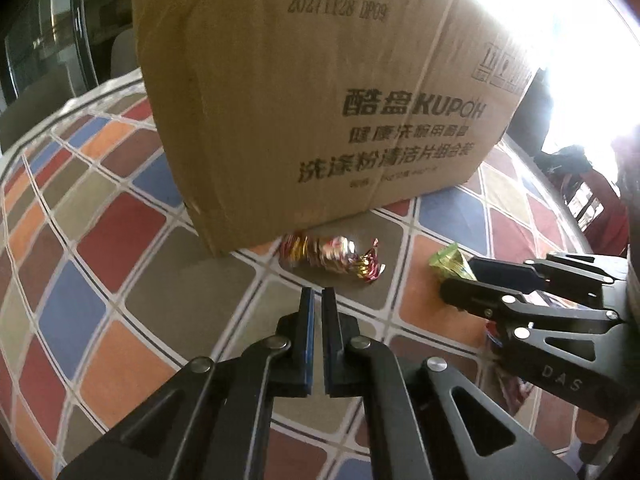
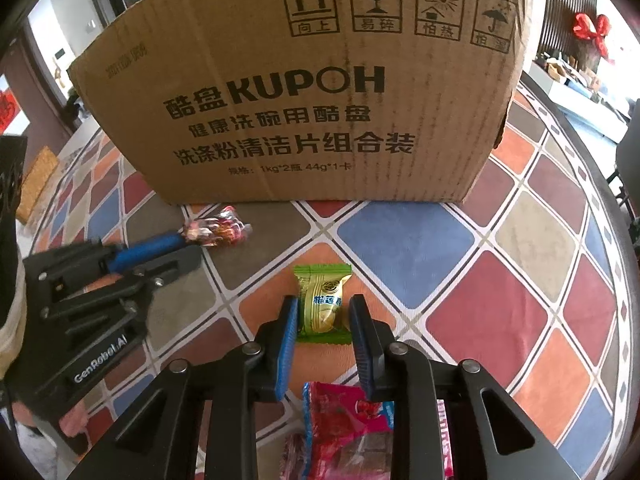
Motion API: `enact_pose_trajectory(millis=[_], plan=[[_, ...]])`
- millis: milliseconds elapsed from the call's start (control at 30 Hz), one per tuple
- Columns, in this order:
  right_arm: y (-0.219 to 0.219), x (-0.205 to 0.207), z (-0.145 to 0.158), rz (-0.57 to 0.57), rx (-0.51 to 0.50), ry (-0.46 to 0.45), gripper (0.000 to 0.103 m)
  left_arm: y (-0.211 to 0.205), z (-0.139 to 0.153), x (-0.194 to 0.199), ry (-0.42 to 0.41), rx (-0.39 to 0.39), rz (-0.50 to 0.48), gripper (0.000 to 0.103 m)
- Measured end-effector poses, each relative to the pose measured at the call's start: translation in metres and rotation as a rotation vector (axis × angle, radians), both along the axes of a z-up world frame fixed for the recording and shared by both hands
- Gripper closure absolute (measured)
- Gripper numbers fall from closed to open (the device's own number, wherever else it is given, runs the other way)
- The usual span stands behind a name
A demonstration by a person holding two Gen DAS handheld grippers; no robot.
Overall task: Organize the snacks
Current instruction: 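Grasp the green cracker pack with the right tool while the left tool grasps the gold toffee, then carry the cracker pack and toffee over the box and open both tools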
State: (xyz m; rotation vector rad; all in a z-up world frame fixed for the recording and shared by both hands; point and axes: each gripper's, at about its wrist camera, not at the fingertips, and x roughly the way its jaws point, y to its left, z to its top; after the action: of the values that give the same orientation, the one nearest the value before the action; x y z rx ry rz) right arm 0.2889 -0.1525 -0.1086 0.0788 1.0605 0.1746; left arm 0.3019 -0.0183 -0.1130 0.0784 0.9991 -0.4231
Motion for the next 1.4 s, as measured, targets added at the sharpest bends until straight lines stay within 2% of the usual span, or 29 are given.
enact_pose_trajectory(millis=[233,333,467,767,933,1000,1100,1400], plan=[[-0.006,-0.007,0.004,0.003,0.021,0.001,0.076,-0.001,0.007,-0.008,-0.005,-0.024,0.003,0.096],[-0.007,-0.009,0.008,0.003,0.031,-0.006,0.076,0.003,0.013,-0.002,0.012,-0.085,0.031,0.083],[-0.011,-0.012,0.017,0.003,0.031,-0.025,0.076,-0.001,0.018,0.001,-0.001,-0.089,0.088,0.073],[-0.025,-0.018,0.023,-0.009,0.045,-0.032,0.076,-0.004,0.007,0.008,0.055,-0.094,0.17,0.07],[-0.025,-0.016,0.022,-0.008,0.05,-0.028,0.076,-0.009,0.002,0.016,0.062,-0.079,0.173,0.071],[-0.024,-0.015,0.02,-0.008,0.054,-0.025,0.076,-0.01,0.0,0.016,0.074,-0.078,0.167,0.077],[-0.024,-0.014,0.02,-0.01,0.058,-0.027,0.076,-0.011,0.0,0.015,0.07,-0.073,0.16,0.077],[-0.028,-0.018,0.033,-0.004,0.078,-0.046,0.076,-0.008,0.022,-0.004,0.033,-0.085,0.137,0.077]])
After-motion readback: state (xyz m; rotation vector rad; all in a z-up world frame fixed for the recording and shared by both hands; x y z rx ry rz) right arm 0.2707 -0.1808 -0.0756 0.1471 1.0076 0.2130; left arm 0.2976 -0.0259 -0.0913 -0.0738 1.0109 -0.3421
